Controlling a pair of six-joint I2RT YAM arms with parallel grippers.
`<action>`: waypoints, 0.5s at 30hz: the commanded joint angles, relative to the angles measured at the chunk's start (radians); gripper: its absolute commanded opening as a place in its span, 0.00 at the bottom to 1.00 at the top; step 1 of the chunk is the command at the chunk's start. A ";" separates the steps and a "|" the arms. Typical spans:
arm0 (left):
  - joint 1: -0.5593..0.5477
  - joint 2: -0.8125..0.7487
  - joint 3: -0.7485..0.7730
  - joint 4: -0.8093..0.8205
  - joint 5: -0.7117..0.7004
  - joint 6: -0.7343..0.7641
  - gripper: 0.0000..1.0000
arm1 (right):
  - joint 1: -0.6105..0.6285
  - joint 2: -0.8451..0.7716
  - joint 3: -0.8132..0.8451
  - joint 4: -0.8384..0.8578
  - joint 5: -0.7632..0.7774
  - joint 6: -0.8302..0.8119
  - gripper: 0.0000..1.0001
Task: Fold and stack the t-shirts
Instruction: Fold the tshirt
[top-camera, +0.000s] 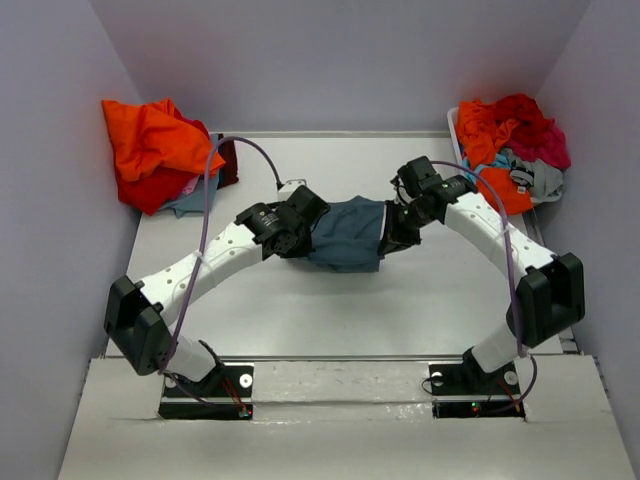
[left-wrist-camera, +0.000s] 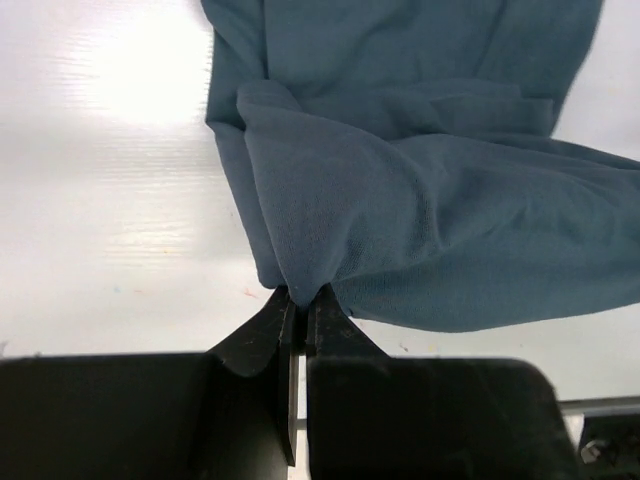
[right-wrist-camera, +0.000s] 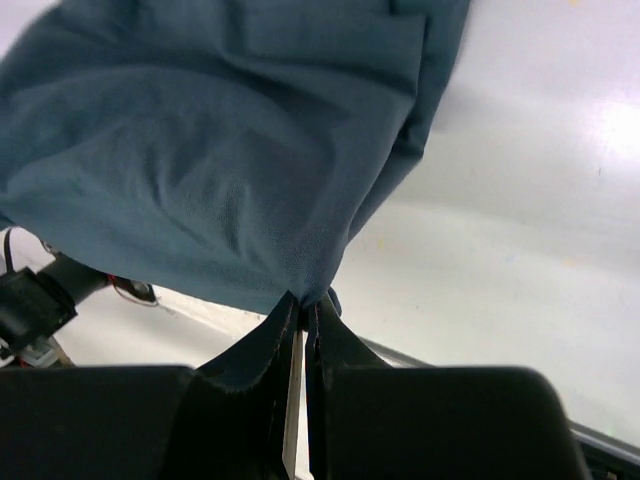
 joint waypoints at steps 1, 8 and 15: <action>0.052 0.060 0.069 0.009 -0.043 0.067 0.06 | -0.001 0.077 0.145 0.035 0.061 -0.019 0.07; 0.124 0.131 0.132 0.044 -0.029 0.122 0.06 | -0.001 0.224 0.300 0.027 0.084 -0.023 0.07; 0.202 0.204 0.200 0.078 -0.017 0.172 0.06 | -0.001 0.316 0.426 0.009 0.113 -0.019 0.07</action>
